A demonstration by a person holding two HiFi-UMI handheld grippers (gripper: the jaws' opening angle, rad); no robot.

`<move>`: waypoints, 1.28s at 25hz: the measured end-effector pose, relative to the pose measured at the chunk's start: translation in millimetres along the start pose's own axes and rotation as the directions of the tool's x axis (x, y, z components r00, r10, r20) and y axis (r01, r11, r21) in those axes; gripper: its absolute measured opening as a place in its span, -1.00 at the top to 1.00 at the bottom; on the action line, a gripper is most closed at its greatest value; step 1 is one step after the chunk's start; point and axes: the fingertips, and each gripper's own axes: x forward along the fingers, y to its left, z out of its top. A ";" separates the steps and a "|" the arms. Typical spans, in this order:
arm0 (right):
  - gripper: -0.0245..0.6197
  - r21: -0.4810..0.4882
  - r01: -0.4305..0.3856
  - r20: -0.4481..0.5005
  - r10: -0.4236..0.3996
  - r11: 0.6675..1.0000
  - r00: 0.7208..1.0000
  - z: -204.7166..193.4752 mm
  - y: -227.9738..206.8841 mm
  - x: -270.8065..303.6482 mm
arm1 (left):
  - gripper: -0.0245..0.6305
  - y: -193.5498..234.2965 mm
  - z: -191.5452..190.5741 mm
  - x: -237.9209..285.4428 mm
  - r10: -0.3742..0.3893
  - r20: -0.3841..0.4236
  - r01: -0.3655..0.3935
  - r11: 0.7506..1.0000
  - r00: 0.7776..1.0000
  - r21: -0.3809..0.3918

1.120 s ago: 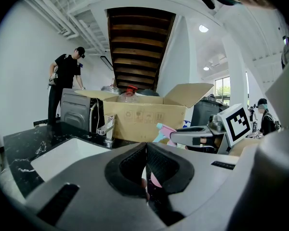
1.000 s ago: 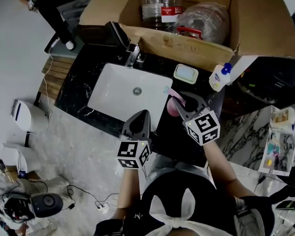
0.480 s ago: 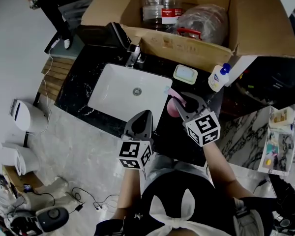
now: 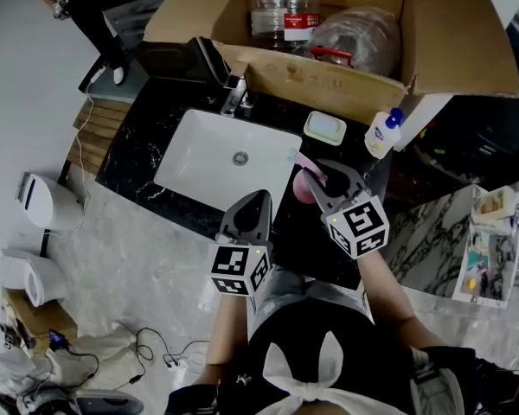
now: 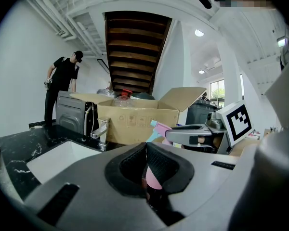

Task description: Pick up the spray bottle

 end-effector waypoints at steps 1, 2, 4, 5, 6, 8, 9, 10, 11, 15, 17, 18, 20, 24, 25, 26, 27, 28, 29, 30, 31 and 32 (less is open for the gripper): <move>0.64 -0.003 -0.001 0.002 0.001 1.000 1.000 1.6 0.7 -1.5 | 0.85 -1.2 0.2 -0.1 -0.002 0.000 0.002 1.000 1.000 0.001; 0.64 -0.004 -0.001 0.004 0.001 1.000 1.000 3.1 1.3 -3.0 | 0.85 -2.5 0.5 -0.1 -0.004 0.000 0.004 1.000 1.000 0.002; 0.64 -0.003 -0.002 0.011 0.003 1.000 1.000 6.6 1.9 -6.4 | 0.85 -5.0 1.5 -0.2 -0.008 0.002 0.008 1.000 1.000 0.005; 0.64 -0.002 -0.002 0.016 0.002 1.000 1.000 8.6 1.9 -8.3 | 0.85 -6.3 1.9 -0.3 -0.009 0.003 0.009 1.000 1.000 0.006; 0.64 -0.001 -0.002 0.022 0.002 1.000 1.000 10.7 2.0 -10.2 | 0.85 -7.5 2.2 -0.3 -0.011 0.004 0.011 1.000 1.000 0.008; 0.64 0.001 -0.001 0.035 0.001 1.000 0.999 15.1 2.3 -14.4 | 0.85 -10.2 2.9 -0.7 -0.013 0.005 0.013 1.000 1.000 0.013; 0.64 0.001 -0.002 0.041 0.002 1.000 0.999 17.6 2.5 -16.6 | 0.85 -11.6 3.4 -0.9 -0.015 0.007 0.015 1.000 1.000 0.015; 0.64 0.001 -0.003 0.048 0.003 1.000 0.999 20.2 2.9 -18.8 | 0.85 -13.2 3.9 -1.1 -0.016 0.008 0.016 1.000 1.000 0.017; 0.64 0.001 -0.005 0.055 0.005 1.000 0.998 22.9 3.3 -21.2 | 0.85 -14.9 4.5 -1.3 -0.018 0.009 0.018 1.000 1.000 0.019; 0.64 0.002 -0.012 0.087 0.011 1.000 0.996 35.2 5.4 -32.4 | 0.85 -23.0 7.2 -2.7 -0.024 0.015 0.024 0.999 1.000 0.029; 0.64 0.003 -0.012 0.103 0.011 1.000 0.995 40.5 6.2 -38.1 | 0.85 -26.8 8.9 -3.6 -0.027 0.019 0.027 0.999 0.999 0.035; 0.64 0.004 -0.011 0.109 0.011 1.000 0.994 42.9 6.3 -40.7 | 0.85 -28.5 9.9 -3.8 -0.028 0.021 0.028 0.999 0.999 0.038; 0.64 0.012 -0.013 0.122 0.011 1.000 0.993 46.7 6.0 -45.6 | 0.85 -31.7 11.9 -4.1 -0.030 0.024 0.029 0.999 0.999 0.044; 0.64 0.022 -0.016 0.144 0.012 1.000 0.989 53.6 7.3 -56.9 | 0.85 -38.3 13.5 -5.2 -0.036 0.027 0.035 0.998 0.999 0.054; 0.64 0.020 -0.016 0.151 0.013 1.000 0.988 55.7 7.9 -60.0 | 0.85 -40.1 13.7 -5.4 -0.038 0.027 0.036 0.998 0.999 0.056; 0.64 0.017 -0.017 0.158 0.015 1.000 0.987 57.8 8.4 -63.1 | 0.85 -42.1 13.7 -5.6 -0.039 0.027 0.038 0.998 0.999 0.058; 0.65 0.015 -0.019 0.166 0.017 1.000 0.986 59.6 8.6 -66.0 | 0.85 -44.2 13.7 -5.5 -0.041 0.027 0.040 0.997 0.999 0.060; 0.65 0.015 -0.021 0.171 0.018 1.000 0.985 60.7 8.4 -68.7 | 0.85 -46.4 13.7 -5.4 -0.043 0.027 0.042 0.997 0.999 0.062; 0.65 0.017 -0.020 0.174 0.016 1.000 0.985 61.2 7.7 -71.3 | 0.85 -48.6 13.7 -5.2 -0.045 0.027 0.044 0.997 0.999 0.064; 0.65 0.020 -0.018 0.174 0.014 1.000 0.985 61.2 6.8 -73.6 | 0.85 -50.8 13.7 -4.9 -0.048 0.026 0.046 0.997 0.999 0.066; 0.65 0.021 -0.016 0.175 0.012 1.000 0.984 61.1 5.9 -75.7 | 0.85 -53.0 13.7 -4.5 -0.049 0.026 0.047 0.997 0.998 0.069; 0.65 0.022 -0.013 0.175 0.009 1.000 0.985 60.9 5.1 -77.8 | 0.85 -55.3 13.7 -4.1 -0.051 0.025 0.049 0.996 0.998 0.071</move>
